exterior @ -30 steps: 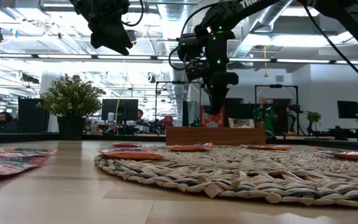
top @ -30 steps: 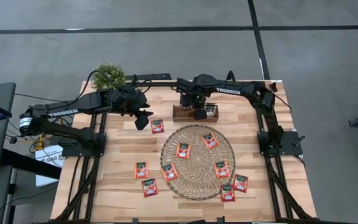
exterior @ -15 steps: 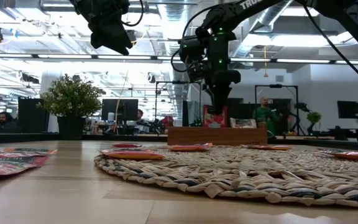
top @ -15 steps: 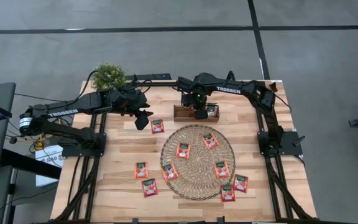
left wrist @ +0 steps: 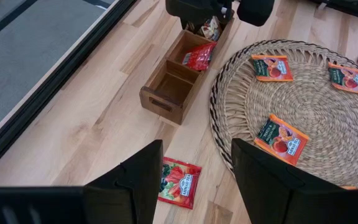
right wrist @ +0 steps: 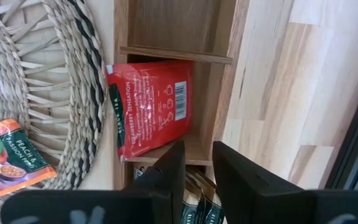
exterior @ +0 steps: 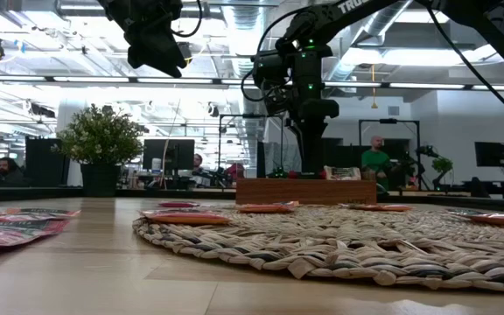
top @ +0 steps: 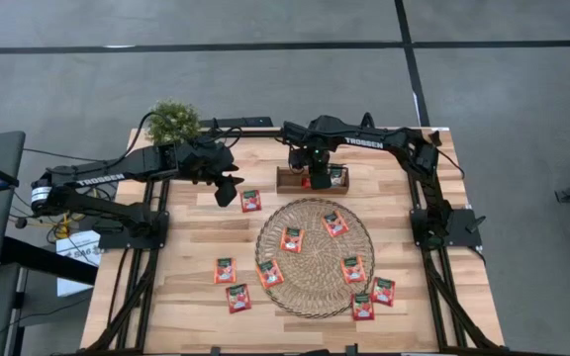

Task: Pick & Place Tea
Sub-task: Put the red tea bag into the middle section of the wooden organizer

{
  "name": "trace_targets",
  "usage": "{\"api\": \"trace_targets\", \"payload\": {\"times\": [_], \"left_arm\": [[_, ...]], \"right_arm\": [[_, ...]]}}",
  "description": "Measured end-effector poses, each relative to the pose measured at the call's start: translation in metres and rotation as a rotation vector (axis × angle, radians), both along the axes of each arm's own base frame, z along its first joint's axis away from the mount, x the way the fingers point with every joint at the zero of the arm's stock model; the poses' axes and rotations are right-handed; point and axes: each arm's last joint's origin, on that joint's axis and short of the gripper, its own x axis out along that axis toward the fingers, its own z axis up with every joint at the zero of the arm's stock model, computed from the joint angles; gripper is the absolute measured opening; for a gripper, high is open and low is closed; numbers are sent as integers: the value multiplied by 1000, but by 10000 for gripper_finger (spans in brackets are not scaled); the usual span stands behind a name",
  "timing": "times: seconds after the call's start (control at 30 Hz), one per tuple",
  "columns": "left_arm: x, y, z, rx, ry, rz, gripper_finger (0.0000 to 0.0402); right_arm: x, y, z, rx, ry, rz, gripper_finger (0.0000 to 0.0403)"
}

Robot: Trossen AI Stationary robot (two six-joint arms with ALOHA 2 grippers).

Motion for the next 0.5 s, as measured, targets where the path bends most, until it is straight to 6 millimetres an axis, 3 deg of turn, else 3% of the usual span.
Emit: {"api": "trace_targets", "payload": {"times": [0.3, 0.5], "left_arm": [[0, 0, 0, 0, 0, 0, 182], [0, 0, 0, 0, 0, 0, 182]], "right_arm": [[-3, 2, 3, 21, 10, 1, 75], [-10, 21, 17, 196, 76, 33, 75]]}}
